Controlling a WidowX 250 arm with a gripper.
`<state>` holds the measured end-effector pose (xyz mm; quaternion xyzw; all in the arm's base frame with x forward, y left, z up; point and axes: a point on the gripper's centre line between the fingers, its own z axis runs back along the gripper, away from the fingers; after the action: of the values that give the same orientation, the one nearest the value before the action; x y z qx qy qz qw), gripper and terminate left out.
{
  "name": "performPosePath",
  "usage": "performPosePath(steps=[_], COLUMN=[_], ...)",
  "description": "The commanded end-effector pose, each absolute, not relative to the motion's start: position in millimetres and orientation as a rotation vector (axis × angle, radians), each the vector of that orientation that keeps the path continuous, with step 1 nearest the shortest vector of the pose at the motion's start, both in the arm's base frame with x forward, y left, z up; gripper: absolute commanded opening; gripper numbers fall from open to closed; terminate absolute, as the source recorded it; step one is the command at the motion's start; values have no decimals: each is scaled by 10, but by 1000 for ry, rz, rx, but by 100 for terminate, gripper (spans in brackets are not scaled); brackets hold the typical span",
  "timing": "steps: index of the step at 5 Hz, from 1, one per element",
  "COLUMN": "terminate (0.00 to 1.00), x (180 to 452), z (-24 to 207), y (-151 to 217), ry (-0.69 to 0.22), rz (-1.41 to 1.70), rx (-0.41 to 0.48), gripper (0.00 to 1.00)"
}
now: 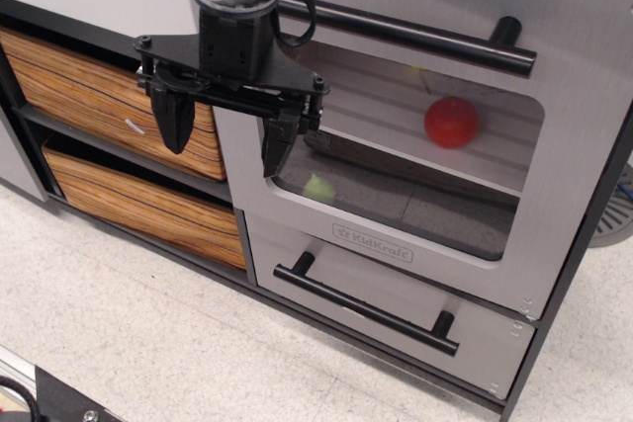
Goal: Open oven
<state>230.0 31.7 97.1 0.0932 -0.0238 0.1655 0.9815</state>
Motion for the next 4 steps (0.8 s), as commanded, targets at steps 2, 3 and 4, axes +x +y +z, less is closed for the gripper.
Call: performPosePath(steps=[2, 3, 4], terminate=[0, 0, 0], x=[2421, 2576, 2763], z=[1162, 1397, 1600], y=[330, 442, 603], ry=[-81, -153, -195], rz=[528, 676, 868], rx=[93, 38, -49], gripper=[100, 100, 100])
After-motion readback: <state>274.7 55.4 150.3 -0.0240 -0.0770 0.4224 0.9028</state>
